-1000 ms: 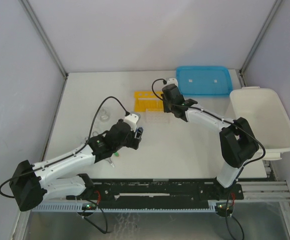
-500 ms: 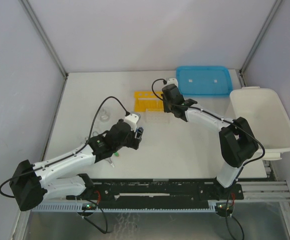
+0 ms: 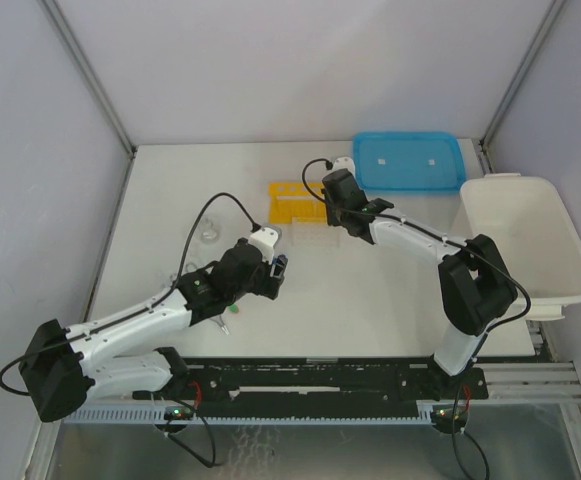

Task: Organize the chemistry lab equipment
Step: Insert the test tube into the slot of the test tube rack.

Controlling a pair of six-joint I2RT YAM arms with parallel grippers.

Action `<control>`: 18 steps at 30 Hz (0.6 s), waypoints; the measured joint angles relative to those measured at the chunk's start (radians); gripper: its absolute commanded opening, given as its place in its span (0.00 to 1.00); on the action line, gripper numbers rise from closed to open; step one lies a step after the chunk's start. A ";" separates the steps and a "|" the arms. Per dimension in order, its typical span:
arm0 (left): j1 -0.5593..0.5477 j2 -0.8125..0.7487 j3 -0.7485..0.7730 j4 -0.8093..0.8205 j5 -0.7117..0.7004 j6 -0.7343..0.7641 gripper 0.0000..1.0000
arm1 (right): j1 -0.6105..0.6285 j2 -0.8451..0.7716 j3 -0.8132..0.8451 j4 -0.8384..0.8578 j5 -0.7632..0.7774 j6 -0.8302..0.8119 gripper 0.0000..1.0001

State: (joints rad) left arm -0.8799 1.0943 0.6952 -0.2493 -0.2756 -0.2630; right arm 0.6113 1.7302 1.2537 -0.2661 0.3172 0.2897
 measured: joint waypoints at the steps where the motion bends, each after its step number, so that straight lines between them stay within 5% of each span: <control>1: 0.000 0.000 0.000 0.000 0.000 0.000 0.74 | 0.000 0.000 0.000 0.000 0.001 0.000 0.00; 18: 0.001 0.008 0.000 0.001 0.017 0.000 0.75 | 0.001 0.000 0.000 -0.006 0.020 0.005 0.00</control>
State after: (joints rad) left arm -0.8791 1.1019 0.6952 -0.2485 -0.2584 -0.2630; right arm 0.6121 1.7302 1.2537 -0.2718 0.3374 0.2947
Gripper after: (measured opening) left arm 0.743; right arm 0.024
